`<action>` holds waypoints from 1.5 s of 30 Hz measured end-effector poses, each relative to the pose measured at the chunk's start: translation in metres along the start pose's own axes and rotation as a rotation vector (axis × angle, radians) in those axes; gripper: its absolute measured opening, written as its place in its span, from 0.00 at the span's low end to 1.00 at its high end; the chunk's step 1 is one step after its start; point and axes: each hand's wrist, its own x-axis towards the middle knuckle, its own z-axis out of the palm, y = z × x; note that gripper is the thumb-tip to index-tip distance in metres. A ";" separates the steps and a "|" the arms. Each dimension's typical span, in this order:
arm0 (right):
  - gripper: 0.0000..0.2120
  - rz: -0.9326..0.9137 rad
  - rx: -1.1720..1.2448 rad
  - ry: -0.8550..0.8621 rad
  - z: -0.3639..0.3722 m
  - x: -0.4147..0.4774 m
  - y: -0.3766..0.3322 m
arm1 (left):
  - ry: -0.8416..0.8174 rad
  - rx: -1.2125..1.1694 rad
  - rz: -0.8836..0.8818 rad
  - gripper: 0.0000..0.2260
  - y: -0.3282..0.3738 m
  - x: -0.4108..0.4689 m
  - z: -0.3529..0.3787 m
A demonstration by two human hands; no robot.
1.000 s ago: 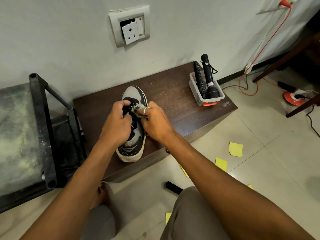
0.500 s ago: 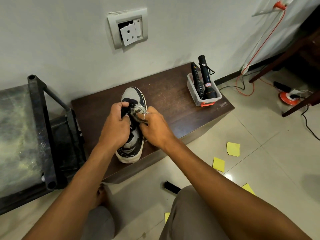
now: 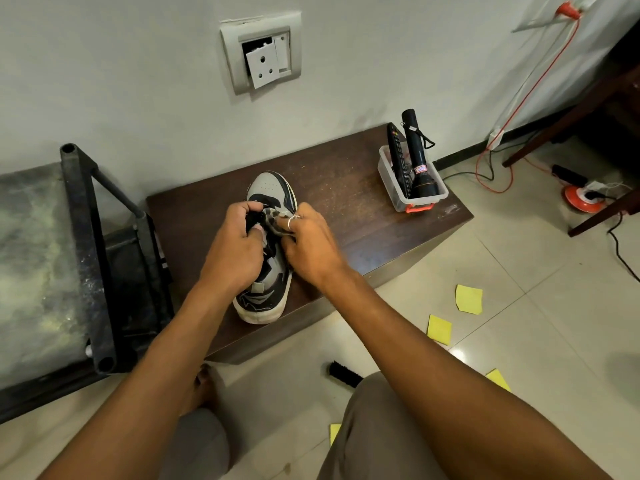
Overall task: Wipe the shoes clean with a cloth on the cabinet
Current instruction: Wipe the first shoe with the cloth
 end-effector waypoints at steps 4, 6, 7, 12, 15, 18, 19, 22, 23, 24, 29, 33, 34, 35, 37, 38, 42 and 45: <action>0.13 0.062 0.263 -0.083 -0.008 -0.038 0.000 | 0.036 0.026 0.008 0.12 -0.003 0.001 0.002; 0.11 0.067 0.324 -0.109 -0.009 -0.055 0.003 | 0.028 0.027 0.008 0.12 -0.006 -0.001 0.002; 0.11 0.050 0.313 -0.106 -0.008 -0.058 0.003 | 0.019 0.036 0.005 0.12 -0.008 -0.003 0.001; 0.13 -0.038 -0.051 -0.028 0.012 -0.019 0.003 | -0.025 0.072 -0.023 0.13 -0.009 -0.004 -0.005; 0.11 -0.018 -0.163 -0.026 0.010 0.004 0.000 | -0.021 0.049 -0.025 0.14 -0.004 -0.001 -0.006; 0.12 0.046 -0.040 -0.052 0.010 -0.001 0.003 | 0.005 0.049 -0.014 0.13 -0.004 -0.002 -0.001; 0.13 0.066 0.040 -0.071 0.007 -0.006 0.004 | 0.019 0.054 -0.011 0.13 -0.003 -0.001 0.000; 0.10 0.120 0.308 -0.202 -0.016 -0.028 0.006 | 0.044 0.028 -0.006 0.13 0.002 0.001 0.005; 0.11 0.126 0.369 -0.263 -0.026 -0.035 0.005 | 0.046 0.011 -0.009 0.13 0.002 0.002 0.006; 0.14 0.135 0.409 -0.303 -0.033 -0.039 0.006 | 0.047 0.002 -0.007 0.13 0.002 0.001 0.006; 0.10 0.253 0.403 0.015 -0.032 -0.012 0.026 | 0.049 0.037 -0.008 0.12 0.000 0.001 0.003; 0.12 0.238 0.303 0.004 0.001 0.002 0.021 | 0.056 0.054 -0.005 0.12 0.000 0.000 0.004; 0.11 0.236 0.302 0.020 0.006 -0.002 0.019 | 0.057 0.058 -0.006 0.13 0.000 0.001 0.004; 0.10 0.228 0.301 0.025 0.007 -0.009 0.016 | 0.059 0.062 -0.003 0.13 0.000 0.002 0.004; 0.10 0.214 0.302 0.007 0.007 -0.026 0.014 | 0.062 0.064 0.004 0.12 -0.001 0.002 0.005; 0.11 0.205 0.308 -0.004 0.005 -0.034 0.013 | 0.061 0.061 0.007 0.12 -0.001 0.003 0.005; 0.11 0.130 0.222 0.024 0.008 -0.028 0.018 | 0.023 0.068 0.011 0.12 -0.001 0.002 0.004; 0.13 0.057 0.085 0.046 0.009 0.006 0.021 | 0.007 0.082 0.004 0.13 -0.002 0.004 0.002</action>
